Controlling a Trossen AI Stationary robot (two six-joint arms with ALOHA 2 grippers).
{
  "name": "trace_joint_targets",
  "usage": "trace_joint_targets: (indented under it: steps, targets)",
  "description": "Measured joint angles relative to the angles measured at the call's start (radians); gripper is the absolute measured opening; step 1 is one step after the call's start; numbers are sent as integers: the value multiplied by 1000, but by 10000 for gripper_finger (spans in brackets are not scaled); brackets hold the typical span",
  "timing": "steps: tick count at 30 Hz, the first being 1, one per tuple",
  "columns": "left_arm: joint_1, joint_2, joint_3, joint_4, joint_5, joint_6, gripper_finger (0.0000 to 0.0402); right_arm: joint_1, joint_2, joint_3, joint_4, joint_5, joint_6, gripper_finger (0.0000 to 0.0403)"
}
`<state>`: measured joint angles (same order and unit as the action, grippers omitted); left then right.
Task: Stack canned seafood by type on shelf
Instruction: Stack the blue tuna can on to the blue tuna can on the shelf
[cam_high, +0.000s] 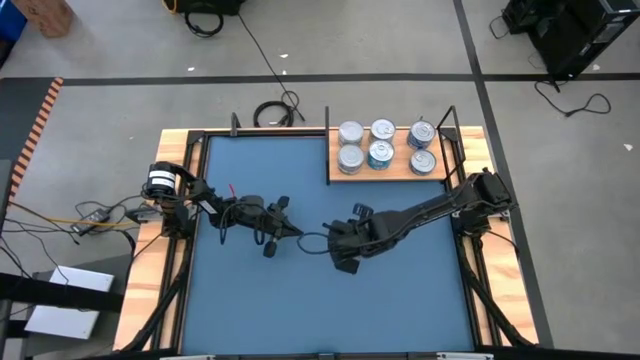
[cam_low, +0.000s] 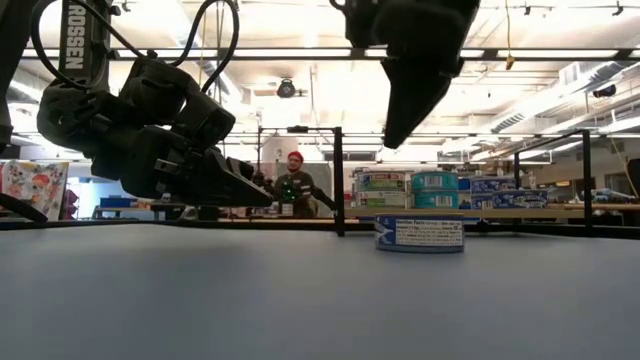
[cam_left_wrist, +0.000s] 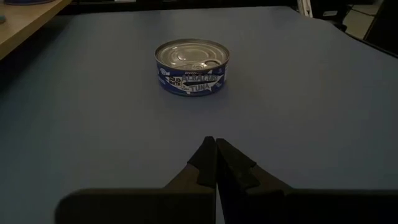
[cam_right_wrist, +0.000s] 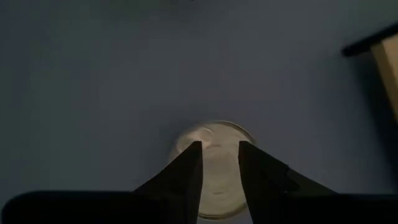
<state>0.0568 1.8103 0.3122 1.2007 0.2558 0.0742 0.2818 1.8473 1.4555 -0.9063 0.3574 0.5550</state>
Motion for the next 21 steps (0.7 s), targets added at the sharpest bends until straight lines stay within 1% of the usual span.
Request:
trace_joint_targets:
  steps: [5,21]
  targets:
    - [0,0,0,0,0,0,5,0,0,1,25,-38,-1,113]
    - [0,0,0,1,-1,0,5,0,0,2,30,-45,-16,113]
